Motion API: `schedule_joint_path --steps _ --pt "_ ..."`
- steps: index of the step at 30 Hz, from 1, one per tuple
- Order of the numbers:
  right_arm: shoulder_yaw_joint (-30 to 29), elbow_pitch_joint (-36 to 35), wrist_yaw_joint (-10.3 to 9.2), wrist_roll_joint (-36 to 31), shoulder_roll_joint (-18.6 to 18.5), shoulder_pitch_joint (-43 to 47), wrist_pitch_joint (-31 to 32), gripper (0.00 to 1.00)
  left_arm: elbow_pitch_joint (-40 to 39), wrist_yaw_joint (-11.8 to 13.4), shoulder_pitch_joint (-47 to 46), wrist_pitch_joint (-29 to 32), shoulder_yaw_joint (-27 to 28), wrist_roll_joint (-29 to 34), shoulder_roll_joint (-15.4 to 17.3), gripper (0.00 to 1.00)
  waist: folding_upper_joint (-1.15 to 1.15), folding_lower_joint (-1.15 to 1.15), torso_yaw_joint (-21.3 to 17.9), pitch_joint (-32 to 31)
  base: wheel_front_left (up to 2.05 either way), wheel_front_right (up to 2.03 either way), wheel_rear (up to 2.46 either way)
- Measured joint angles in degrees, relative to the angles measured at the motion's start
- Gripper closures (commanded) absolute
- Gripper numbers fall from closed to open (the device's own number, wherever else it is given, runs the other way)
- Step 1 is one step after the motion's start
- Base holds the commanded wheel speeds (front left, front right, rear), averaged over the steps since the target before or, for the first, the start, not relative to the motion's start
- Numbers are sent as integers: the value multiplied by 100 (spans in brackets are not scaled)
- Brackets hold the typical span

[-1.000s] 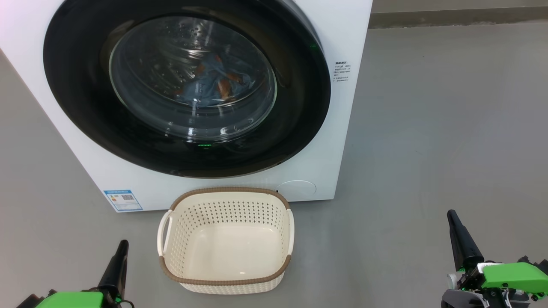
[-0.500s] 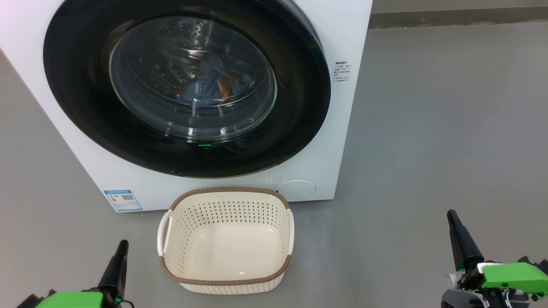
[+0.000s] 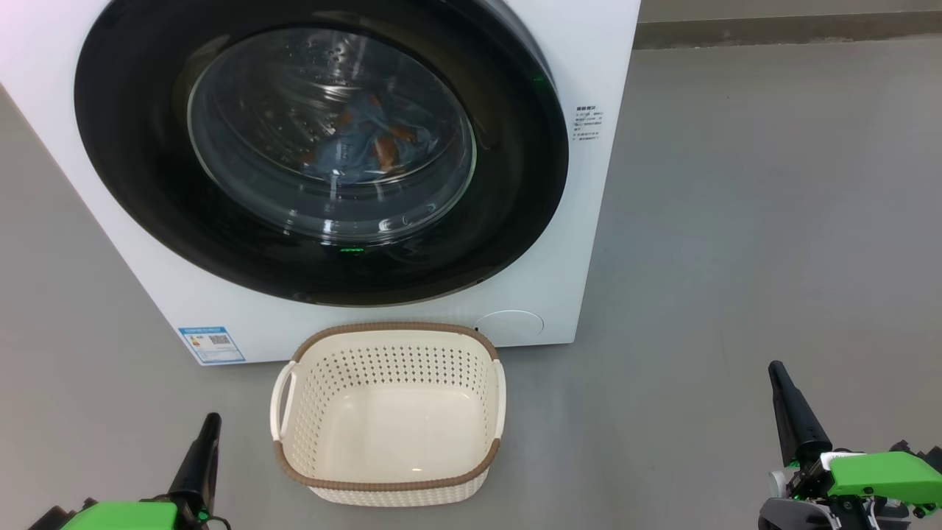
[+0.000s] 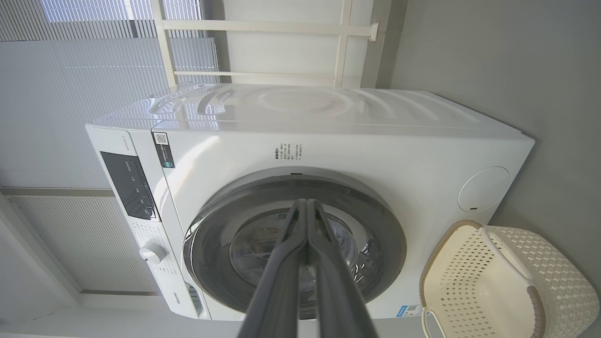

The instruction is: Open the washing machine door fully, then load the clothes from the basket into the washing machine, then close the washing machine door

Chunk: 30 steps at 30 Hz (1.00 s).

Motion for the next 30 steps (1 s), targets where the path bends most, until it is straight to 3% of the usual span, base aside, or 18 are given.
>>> schedule_joint_path --steps 30 --pt "0 0 0 0 0 1 0 100 0 0 0 0 2 0 -1 100 0 0 0 0 0 0 0"
